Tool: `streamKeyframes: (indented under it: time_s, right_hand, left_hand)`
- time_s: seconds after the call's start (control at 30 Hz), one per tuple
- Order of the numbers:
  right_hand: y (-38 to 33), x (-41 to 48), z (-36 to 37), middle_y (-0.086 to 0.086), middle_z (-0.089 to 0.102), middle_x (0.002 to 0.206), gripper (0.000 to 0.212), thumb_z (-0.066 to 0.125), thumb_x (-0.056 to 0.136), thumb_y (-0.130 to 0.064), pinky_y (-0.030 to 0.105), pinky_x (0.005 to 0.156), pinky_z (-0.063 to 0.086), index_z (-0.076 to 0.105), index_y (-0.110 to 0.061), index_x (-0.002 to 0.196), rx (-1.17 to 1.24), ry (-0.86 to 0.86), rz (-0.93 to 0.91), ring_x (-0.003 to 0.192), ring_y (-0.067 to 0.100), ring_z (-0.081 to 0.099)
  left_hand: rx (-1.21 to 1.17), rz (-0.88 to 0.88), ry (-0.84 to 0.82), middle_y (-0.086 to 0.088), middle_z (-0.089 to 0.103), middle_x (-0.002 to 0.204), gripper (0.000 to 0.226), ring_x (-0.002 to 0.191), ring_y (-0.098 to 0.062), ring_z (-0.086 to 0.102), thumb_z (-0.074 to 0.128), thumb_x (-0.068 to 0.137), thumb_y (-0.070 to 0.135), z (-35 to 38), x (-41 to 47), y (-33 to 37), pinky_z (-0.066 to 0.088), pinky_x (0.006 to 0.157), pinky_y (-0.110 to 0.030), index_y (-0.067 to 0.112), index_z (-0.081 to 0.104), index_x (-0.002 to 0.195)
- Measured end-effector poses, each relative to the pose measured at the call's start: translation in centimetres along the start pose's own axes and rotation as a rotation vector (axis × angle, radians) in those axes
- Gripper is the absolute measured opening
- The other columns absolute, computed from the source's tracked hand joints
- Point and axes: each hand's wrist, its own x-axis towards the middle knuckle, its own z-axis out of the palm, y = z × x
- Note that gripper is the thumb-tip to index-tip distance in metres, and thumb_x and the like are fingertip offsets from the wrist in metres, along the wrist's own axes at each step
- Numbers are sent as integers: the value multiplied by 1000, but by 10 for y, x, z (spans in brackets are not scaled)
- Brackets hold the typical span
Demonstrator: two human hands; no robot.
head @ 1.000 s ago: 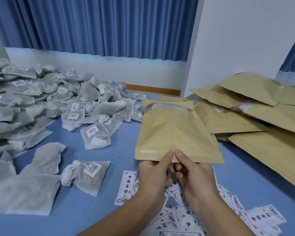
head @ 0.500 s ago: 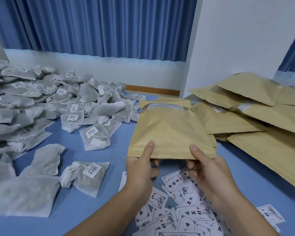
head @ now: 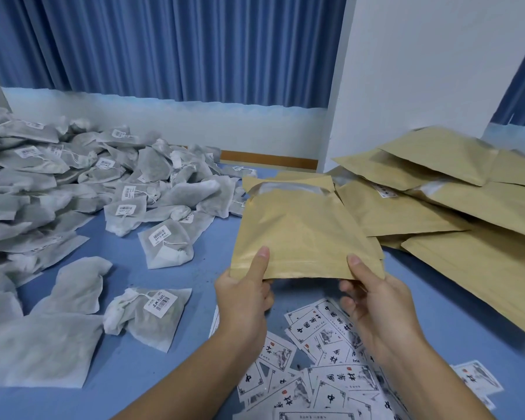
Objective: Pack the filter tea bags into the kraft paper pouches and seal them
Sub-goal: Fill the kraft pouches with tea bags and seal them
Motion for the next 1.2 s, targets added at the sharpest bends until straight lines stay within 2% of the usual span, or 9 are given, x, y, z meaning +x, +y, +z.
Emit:
streamKeyframes:
  time_s: [0.13, 0.37, 0.5, 0.67, 0.8, 0.97, 1.07, 1.13, 1.2]
  right_hand:
    - [8, -4, 8, 3, 66, 73, 15, 74, 87, -10, 19, 42, 43, 70, -2, 99, 17, -10, 22, 53, 9, 54]
    - [16, -10, 18, 4, 66, 71, 9, 73, 88, -8, 21, 43, 44, 70, -3, 95, 67, 24, -5, 51, 11, 53]
    - [20, -18, 27, 8, 58, 63, 8, 73, 86, -6, 21, 43, 43, 70, 1, 89, 5, -52, 12, 49, 12, 50]
    - [18, -19, 28, 11, 50, 58, 2, 67, 86, 0, 28, 44, 40, 66, -1, 85, 11, -67, -10, 47, 18, 46]
    - [12, -21, 30, 16, 54, 59, 16, 59, 95, -11, 26, 38, 33, 64, 4, 98, 17, -147, 10, 46, 20, 48]
    - [15, -18, 27, 26, 64, 65, 38, 46, 104, -26, 29, 36, 38, 61, 8, 93, -92, -55, -19, 39, 27, 53]
    - [20, -21, 26, 21, 74, 84, 26, 44, 105, -21, 33, 49, 49, 60, -1, 109, -103, -49, -2, 60, 30, 68]
    - [17, -22, 27, 12, 77, 100, 20, 44, 105, -9, 38, 74, 59, 61, -7, 116, 81, -78, -18, 87, 26, 75]
    - [10, -21, 29, 8, 76, 108, 26, 42, 104, -1, 36, 83, 61, 61, -10, 119, 232, -88, -58, 99, 23, 73]
  left_hand:
    - [33, -55, -77, -4, 50, 62, 18, 47, -12, 38, 80, 85, 19, 7, -8, -8, 23, 37, -20, 11, 64, 78]
    - [14, -51, -91, -1, 52, 60, 16, 47, -10, 38, 77, 86, 15, 11, -10, -5, 23, 36, -20, 9, 64, 80]
    - [116, -122, -149, -6, 49, 53, 36, 40, -13, 31, 77, 87, 23, 17, -21, -7, 22, 37, -20, 10, 61, 57]
    - [130, -81, -138, -7, 44, 46, 39, 34, -14, 27, 70, 89, 14, 23, -30, -4, 24, 38, -19, 9, 54, 54]
    - [82, -185, -140, -10, 46, 49, 52, 35, -15, 28, 60, 93, 33, 24, -27, 3, 20, 34, -18, 12, 56, 46]
    - [253, -6, -16, -18, 56, 50, 62, 33, -23, 42, 37, 89, 47, 19, -21, 2, 31, 37, -23, 14, 62, 45]
    - [198, 62, 52, -12, 74, 77, 47, 62, -32, 70, 41, 101, 47, 16, -20, -7, 57, 59, -38, 12, 68, 85]
    - [174, 80, 119, -2, 77, 97, 28, 94, -26, 72, 48, 104, 39, 15, -17, -8, 56, 92, -48, 19, 66, 100]
    - [100, 91, 59, 3, 76, 105, 18, 103, -21, 71, 49, 105, 31, 22, -21, -3, 54, 97, -47, 23, 66, 107]
